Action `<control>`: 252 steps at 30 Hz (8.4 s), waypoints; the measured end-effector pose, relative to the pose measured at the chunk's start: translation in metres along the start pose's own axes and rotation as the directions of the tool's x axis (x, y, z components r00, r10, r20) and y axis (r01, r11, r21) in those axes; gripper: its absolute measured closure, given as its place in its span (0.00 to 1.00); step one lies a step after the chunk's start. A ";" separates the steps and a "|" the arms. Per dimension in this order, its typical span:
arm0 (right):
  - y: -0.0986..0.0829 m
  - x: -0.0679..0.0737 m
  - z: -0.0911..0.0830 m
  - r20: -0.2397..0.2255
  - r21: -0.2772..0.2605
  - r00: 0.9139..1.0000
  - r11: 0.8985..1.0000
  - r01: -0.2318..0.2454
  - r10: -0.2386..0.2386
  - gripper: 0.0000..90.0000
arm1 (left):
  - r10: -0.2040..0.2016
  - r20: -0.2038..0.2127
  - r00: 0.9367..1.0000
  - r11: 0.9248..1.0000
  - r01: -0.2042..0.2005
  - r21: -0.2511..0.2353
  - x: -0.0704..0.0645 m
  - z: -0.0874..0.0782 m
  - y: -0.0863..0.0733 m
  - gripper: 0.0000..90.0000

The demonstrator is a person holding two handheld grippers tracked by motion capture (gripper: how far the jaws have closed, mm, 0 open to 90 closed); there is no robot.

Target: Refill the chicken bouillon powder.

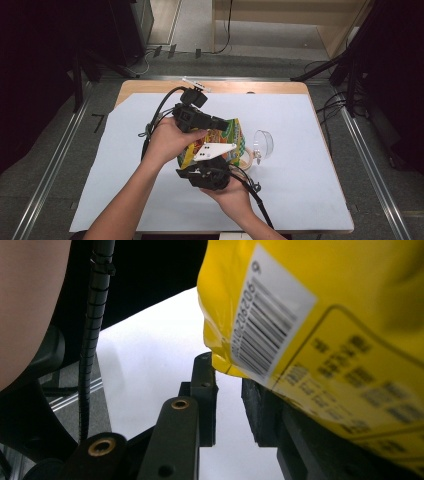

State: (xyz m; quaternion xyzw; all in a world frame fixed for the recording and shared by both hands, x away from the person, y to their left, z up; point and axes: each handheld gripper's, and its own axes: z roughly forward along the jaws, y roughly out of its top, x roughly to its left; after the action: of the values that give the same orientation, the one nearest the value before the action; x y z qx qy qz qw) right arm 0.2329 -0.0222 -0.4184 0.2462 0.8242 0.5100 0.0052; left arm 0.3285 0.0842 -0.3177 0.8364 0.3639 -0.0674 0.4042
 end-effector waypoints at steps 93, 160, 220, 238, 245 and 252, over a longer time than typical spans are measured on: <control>0.001 0.001 -0.002 -0.006 -0.010 1.000 1.000 -0.013 0.013 0.87 | 0.019 -0.011 1.000 1.000 -0.019 -0.011 -0.006 0.000 0.001 0.86; 0.006 0.000 -0.004 -0.015 0.003 0.999 0.999 -0.036 0.036 0.88 | 0.011 -0.004 1.000 1.000 -0.011 -0.022 -0.003 0.001 0.004 0.86; 0.002 0.001 -0.003 0.004 0.000 1.000 1.000 -0.021 0.021 0.88 | 0.008 -0.003 1.000 1.000 -0.008 -0.026 -0.003 0.002 -0.001 0.85; 0.004 0.002 -0.003 0.007 0.008 1.000 1.000 -0.011 0.011 0.88 | 0.004 -0.006 1.000 1.000 -0.004 -0.027 -0.002 0.001 -0.001 0.85; 0.004 0.002 -0.004 0.005 0.005 1.000 1.000 -0.011 0.011 0.88 | 0.006 -0.009 1.000 1.000 -0.007 -0.030 -0.003 0.000 -0.001 0.85; 0.004 0.002 -0.004 0.006 0.003 1.000 1.000 -0.010 0.010 0.88 | 0.008 -0.011 1.000 1.000 -0.008 -0.031 -0.004 0.000 0.000 0.85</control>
State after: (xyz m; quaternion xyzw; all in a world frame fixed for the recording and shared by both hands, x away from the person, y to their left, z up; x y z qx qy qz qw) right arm 0.2317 -0.0230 -0.4125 0.2518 0.8238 0.5079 0.0047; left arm 0.3253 0.0819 -0.3164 0.8319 0.3638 -0.0556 0.4152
